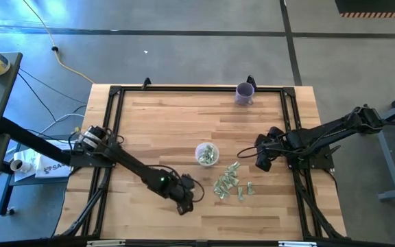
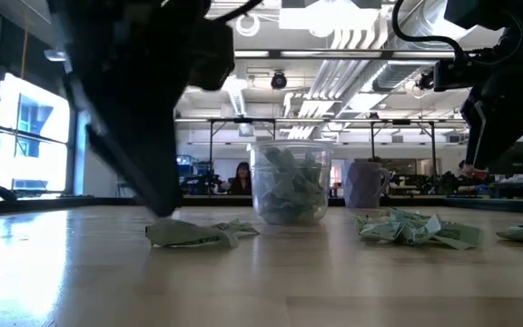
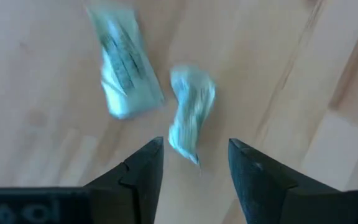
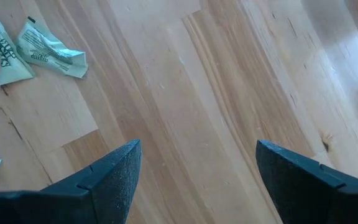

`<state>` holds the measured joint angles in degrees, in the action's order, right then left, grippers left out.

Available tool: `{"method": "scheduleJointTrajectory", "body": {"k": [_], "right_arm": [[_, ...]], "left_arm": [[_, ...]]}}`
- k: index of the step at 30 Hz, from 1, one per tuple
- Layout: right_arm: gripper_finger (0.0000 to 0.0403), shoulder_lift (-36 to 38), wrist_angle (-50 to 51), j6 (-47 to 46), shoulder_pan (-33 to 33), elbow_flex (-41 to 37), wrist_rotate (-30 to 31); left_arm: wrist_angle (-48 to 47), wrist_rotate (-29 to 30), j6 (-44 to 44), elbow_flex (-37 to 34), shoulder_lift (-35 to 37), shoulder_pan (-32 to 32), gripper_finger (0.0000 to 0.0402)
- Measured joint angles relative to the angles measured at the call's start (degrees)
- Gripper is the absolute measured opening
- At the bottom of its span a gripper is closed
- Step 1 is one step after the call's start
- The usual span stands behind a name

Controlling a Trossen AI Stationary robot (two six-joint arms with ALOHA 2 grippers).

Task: Pick and place Stevia / Truvia into bins
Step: Put the green stevia packet into the transparent bin

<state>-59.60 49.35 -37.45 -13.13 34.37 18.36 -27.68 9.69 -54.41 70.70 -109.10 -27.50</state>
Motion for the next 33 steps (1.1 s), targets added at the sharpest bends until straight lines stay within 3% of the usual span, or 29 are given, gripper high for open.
{"method": "scheduleJointTrajectory", "body": {"k": [4, 11, 23, 27, 33], "right_arm": [[0.0307, 0.0, 0.0, 0.0, 0.0, 0.0, 0.0], [0.0307, 0.0, 0.1, 0.0, 0.0, 0.0, 0.2], [0.0307, 0.0, 0.8, 0.0, 0.0, 0.0, 0.8], [0.0307, 0.0, 0.8, 0.0, 0.0, 0.0, 0.8], [0.0307, 0.0, 0.9, 0.3, 0.0, 0.0, 0.8]], "left_arm": [[-2.4, 4.8, 0.1, 0.1, 1.8, 2.5, 0.0209], [0.6, 4.4, 1.5, 0.0, -0.4, 6.3, 0.0217], [4.0, 4.4, 2.8, 0.3, -5.1, 6.5, 0.0235], [2.9, 5.0, 3.2, 0.3, -5.5, 6.5, 0.0200], [-0.2, 6.6, 4.8, 0.3, -5.6, 6.8, 0.0087]]}}
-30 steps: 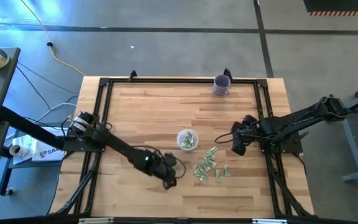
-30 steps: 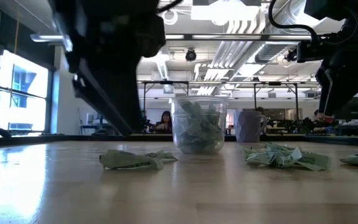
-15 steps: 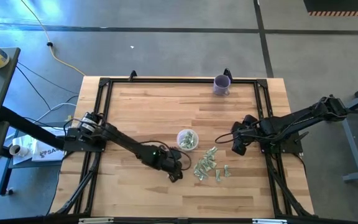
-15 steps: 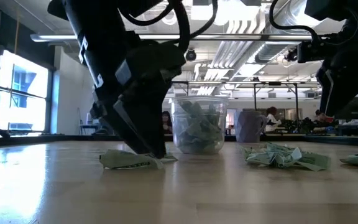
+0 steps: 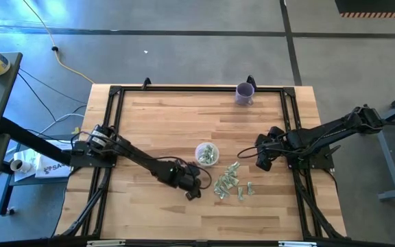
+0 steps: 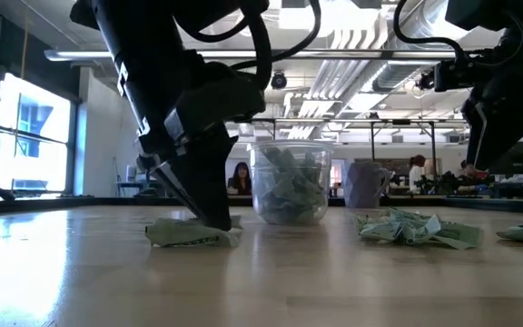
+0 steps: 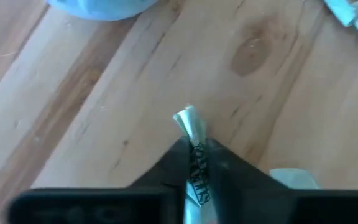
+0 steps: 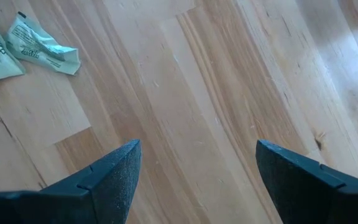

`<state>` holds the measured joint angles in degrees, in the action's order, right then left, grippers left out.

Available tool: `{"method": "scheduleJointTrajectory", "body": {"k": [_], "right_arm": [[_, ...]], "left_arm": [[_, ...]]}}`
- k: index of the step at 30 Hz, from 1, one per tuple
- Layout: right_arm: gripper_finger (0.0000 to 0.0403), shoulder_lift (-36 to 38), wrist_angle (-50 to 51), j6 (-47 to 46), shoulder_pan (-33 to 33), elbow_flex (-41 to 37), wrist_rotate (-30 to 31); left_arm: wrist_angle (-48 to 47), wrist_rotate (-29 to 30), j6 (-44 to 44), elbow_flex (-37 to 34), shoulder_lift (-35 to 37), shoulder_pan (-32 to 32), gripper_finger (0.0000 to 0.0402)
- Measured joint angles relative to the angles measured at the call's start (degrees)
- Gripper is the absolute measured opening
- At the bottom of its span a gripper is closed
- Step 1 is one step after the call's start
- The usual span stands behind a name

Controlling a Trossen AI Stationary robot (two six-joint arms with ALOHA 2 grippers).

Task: Pick and place Stevia / Truvia into bins
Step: Put the green stevia packet into the transparent bin

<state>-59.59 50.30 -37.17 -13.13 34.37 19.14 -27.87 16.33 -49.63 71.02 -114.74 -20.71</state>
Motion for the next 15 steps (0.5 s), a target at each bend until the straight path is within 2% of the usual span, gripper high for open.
{"method": "scheduleJointTrajectory", "body": {"k": [3, 5, 8, 11, 15], "right_arm": [[0.0307, 0.0, 0.0, 0.1, 0.0, 0.0, -0.1], [0.0307, 0.0, -0.4, 0.3, -0.2, 0.0, -0.1], [0.0307, 0.1, -1.4, 0.6, -0.9, 0.0, -0.1], [0.0307, 0.1, -1.7, 0.6, -1.2, 0.0, 0.0], [0.0307, 0.1, -1.9, 0.3, -1.2, 0.0, 0.8]], "left_arm": [[-0.6, -0.7, 0.0, -0.1, 1.2, 0.4, 0.0032], [-2.4, -0.6, -0.2, 0.4, 2.2, 0.6, 0.0030], [-10.4, 1.3, -0.4, 2.2, 4.7, 1.4, 0.0033], [-14.3, 3.7, 0.9, 5.2, 9.6, 2.6, 0.0037], [-9.1, 6.4, 10.0, 7.6, 14.6, 5.0, 0.0034]]}}
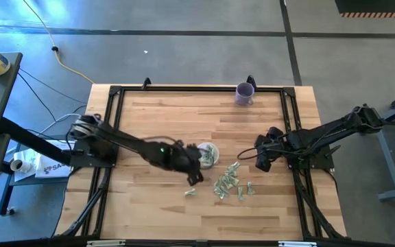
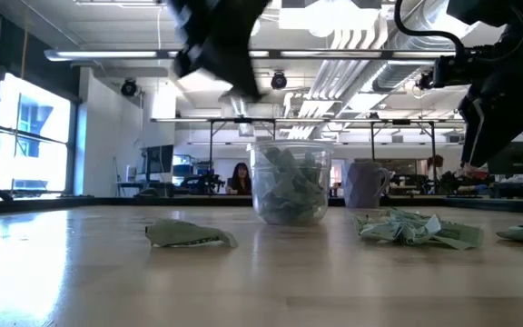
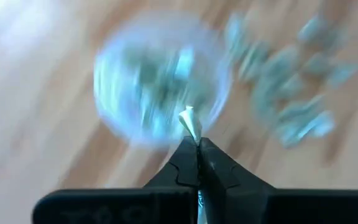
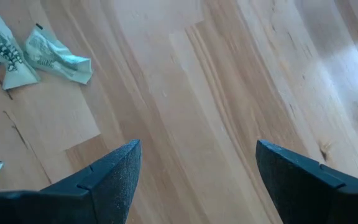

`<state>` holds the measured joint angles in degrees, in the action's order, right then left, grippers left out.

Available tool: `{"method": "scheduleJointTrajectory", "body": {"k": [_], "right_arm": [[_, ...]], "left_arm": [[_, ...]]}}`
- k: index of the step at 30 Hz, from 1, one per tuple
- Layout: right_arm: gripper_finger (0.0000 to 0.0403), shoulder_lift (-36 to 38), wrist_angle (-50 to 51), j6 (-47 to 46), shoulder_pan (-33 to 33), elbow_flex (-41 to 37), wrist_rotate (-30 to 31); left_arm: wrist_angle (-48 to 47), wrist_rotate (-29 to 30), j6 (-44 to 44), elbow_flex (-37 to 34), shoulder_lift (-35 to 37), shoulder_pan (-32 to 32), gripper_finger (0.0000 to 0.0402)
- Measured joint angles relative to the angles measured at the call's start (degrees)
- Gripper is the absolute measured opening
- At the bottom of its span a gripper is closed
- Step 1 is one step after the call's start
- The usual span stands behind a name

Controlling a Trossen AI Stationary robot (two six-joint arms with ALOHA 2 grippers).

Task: Pick and place Stevia / Truvia into bins
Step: Put the green stevia packet into the transparent bin

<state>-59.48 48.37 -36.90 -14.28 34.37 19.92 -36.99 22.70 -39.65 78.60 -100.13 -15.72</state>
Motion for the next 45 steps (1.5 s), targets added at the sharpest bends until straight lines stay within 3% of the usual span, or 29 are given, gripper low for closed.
{"method": "scheduleJointTrajectory", "body": {"k": [3, 8, 11, 18, 24, 31, 36, 45], "right_arm": [[0.0307, 0.0, -1.2, -0.1, 0.0, 0.0, 0.2], [0.0307, 0.0, -3.7, -0.3, 0.0, 0.0, 0.9], [0.0307, 0.0, -4.4, -0.4, 0.0, 0.0, 0.9], [0.0307, 0.0, -4.2, -0.8, 0.0, 0.0, 0.6], [0.0307, 0.0, -4.1, -0.3, 0.0, 0.0, 1.3], [0.0307, 0.0, -4.6, 1.3, 0.0, 0.0, 2.8], [0.0307, -0.1, -4.7, 2.7, 0.0, 0.0, 3.1], [0.0307, -0.1, -4.3, 3.4, 0.0, 0.0, 0.9]], "left_arm": [[7.8, -1.0, 6.4, 0.7, 1.5, 2.9, 0.0034], [10.6, -7.1, 12.3, 0.3, -2.8, 8.9, 0.0038], [10.8, -7.6, 12.2, 0.4, -5.1, 11.5, 0.0077], [8.4, -20.0, 9.9, 1.9, -5.7, 13.8, 0.0182], [-6.5, -20.4, 8.9, 4.4, -2.8, 9.1, 0.0210], [-10.6, -22.2, 18.7, 1.6, -1.5, -2.5, 0.0191], [-1.7, -20.6, 23.3, -2.2, -5.0, -7.5, 0.0188], [6.1, -20.6, 15.2, -2.4, -10.4, -7.9, 0.0245]]}}
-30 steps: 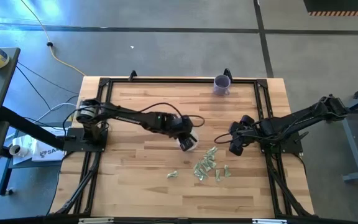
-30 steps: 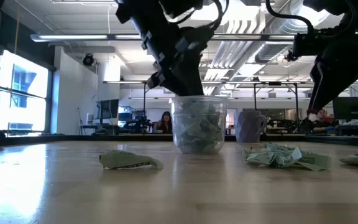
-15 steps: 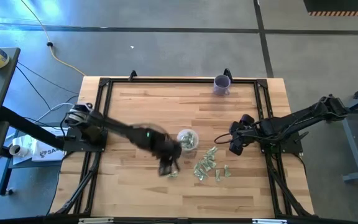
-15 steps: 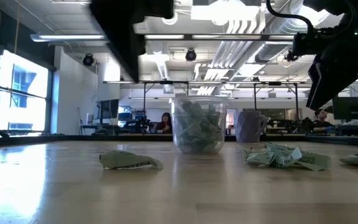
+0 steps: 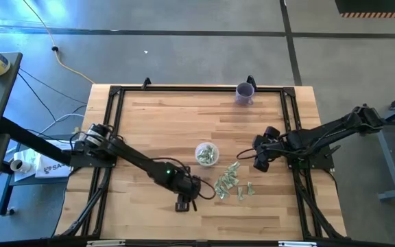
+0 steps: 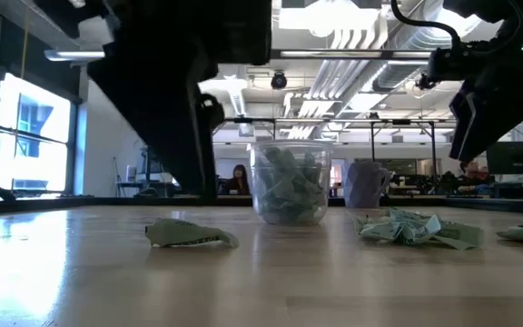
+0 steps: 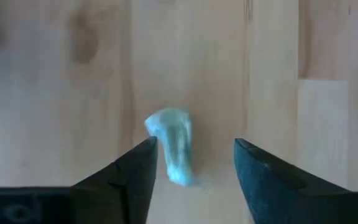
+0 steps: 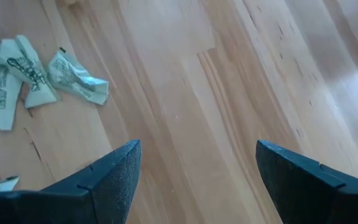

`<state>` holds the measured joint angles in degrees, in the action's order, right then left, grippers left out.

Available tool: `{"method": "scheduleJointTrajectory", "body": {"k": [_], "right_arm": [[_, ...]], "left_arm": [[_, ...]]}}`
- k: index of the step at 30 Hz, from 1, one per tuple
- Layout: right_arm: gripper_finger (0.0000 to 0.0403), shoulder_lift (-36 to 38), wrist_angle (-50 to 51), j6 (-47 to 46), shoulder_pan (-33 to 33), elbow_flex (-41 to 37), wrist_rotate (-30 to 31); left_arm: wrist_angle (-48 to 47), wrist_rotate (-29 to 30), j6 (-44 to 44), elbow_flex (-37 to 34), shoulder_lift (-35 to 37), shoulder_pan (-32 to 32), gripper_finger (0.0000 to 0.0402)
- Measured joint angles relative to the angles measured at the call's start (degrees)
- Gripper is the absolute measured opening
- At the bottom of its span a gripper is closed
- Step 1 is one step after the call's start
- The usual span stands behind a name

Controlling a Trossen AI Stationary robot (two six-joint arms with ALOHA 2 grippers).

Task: Pick and place Stevia / Truvia into bins
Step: Put the green stevia packet into the transparent bin

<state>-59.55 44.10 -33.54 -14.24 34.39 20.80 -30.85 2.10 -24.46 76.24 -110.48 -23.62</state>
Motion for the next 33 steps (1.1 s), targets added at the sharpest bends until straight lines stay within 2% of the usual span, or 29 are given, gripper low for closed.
{"method": "scheduleJointTrajectory", "body": {"k": [5, 9, 14, 21, 22, 28, 33], "right_arm": [[0.0307, 0.0, 0.7, 0.1, 0.0, 0.0, -0.2], [0.0307, 0.0, 1.3, 0.2, 0.0, 0.0, -0.2], [0.0307, -0.1, 2.5, 0.6, 0.1, -0.1, -0.4], [0.0307, 0.0, 2.7, 0.8, 0.0, -0.1, -1.3], [0.0307, 0.0, 2.5, 0.8, 0.0, -0.1, -0.8], [0.0307, 0.0, 1.6, 1.0, 0.0, -0.1, 0.6], [0.0307, 0.0, 0.4, 1.0, 0.0, -0.1, 2.3]], "left_arm": [[1.1, -0.1, -0.4, 0.1, -1.7, 0.0, 0.0271], [0.7, 0.6, -1.0, 0.0, -4.3, 0.0, 0.0259], [-1.1, 0.6, -2.1, 0.1, -5.5, 0.0, 0.0196], [-3.0, 0.0, -3.0, -0.1, -4.2, 2.0, 0.0034], [-3.9, -0.7, -3.3, -0.2, -3.8, 2.4, 0.0023], [-14.4, -2.0, -3.9, 2.5, 1.6, 4.7, 0.0043], [-19.0, 1.1, 1.0, 7.6, 8.0, 8.3, 0.0021]]}}
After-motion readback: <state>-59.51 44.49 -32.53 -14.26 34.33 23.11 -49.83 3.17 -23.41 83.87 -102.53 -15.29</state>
